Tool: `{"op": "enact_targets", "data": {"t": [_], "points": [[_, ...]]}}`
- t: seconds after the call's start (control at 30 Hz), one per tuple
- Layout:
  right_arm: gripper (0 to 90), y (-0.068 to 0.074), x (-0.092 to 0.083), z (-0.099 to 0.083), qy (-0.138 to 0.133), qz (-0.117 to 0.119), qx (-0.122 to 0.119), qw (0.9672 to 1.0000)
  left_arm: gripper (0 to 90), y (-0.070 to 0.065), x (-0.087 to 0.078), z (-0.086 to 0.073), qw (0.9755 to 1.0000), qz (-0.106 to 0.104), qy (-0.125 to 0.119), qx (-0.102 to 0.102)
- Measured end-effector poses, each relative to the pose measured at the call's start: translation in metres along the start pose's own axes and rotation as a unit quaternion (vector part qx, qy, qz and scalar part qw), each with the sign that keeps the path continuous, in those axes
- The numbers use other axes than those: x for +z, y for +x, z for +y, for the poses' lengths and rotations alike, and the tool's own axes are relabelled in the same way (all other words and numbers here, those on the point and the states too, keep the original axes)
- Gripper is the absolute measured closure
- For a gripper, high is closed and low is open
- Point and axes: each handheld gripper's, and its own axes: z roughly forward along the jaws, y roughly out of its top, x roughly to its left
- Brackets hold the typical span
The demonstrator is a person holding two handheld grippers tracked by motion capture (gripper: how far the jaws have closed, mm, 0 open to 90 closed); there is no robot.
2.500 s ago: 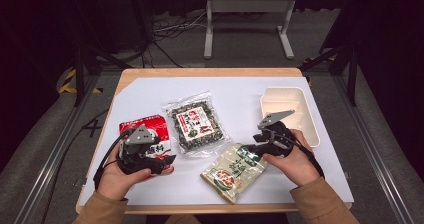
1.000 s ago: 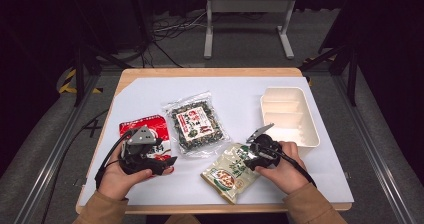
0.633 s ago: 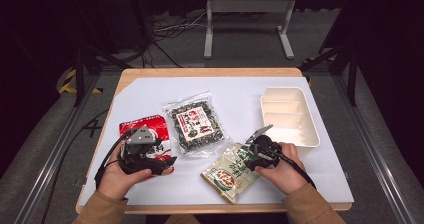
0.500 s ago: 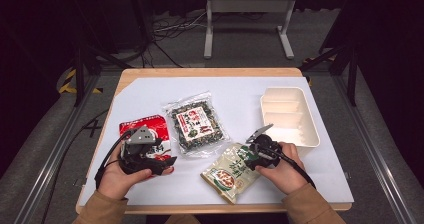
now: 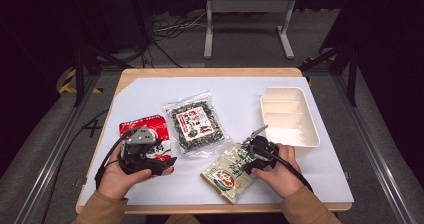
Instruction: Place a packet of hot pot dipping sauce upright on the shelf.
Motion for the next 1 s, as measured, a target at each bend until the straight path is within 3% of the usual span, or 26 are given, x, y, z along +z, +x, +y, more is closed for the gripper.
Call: {"op": "enact_targets", "data": {"t": [0.03, 0.17, 0.3, 0.37, 0.5, 0.7, 0.83, 1.0], "points": [[25.2, -0.001, 0.0, 0.0, 0.003, 0.015, 0.005, 0.9999, 21.6, 0.0, 0.0, 0.0, 1.0, 0.0, -0.001, 0.0], [38.1, -0.004, -0.001, -0.001, 0.003, 0.009, 0.003, 1.0, 21.5, -0.001, 0.001, 0.0, 1.0, -0.001, 0.002, 0.001], [56.0, -0.008, -0.012, -0.004, -0.021, 0.005, 0.0, 0.9998, 21.5, 0.0, 0.002, 0.0, 1.0, -0.005, 0.0, -0.002], [60.3, -0.007, -0.017, -0.004, -0.031, 0.007, -0.003, 0.9995, 21.5, 0.001, 0.001, 0.001, 1.0, -0.008, -0.002, -0.001], [63.6, -0.006, -0.023, -0.004, -0.04, 0.02, -0.01, 0.9989, 21.3, 0.0, 0.002, 0.0, 0.9999, -0.012, -0.002, -0.004], [65.3, -0.004, -0.032, -0.005, -0.057, 0.088, -0.025, 0.9941, 21.1, 0.0, 0.003, 0.0, 0.9999, -0.012, -0.001, -0.005], [63.5, -0.006, -0.02, -0.005, -0.041, 0.12, -0.028, 0.9916, 21.1, 0.0, 0.004, 0.001, 0.9999, -0.013, 0.0, -0.004], [69.8, -0.008, -0.011, -0.005, -0.029, 0.112, -0.031, 0.9928, 21.1, 0.0, 0.003, 0.0, 0.9999, -0.012, 0.0, -0.005]]}}
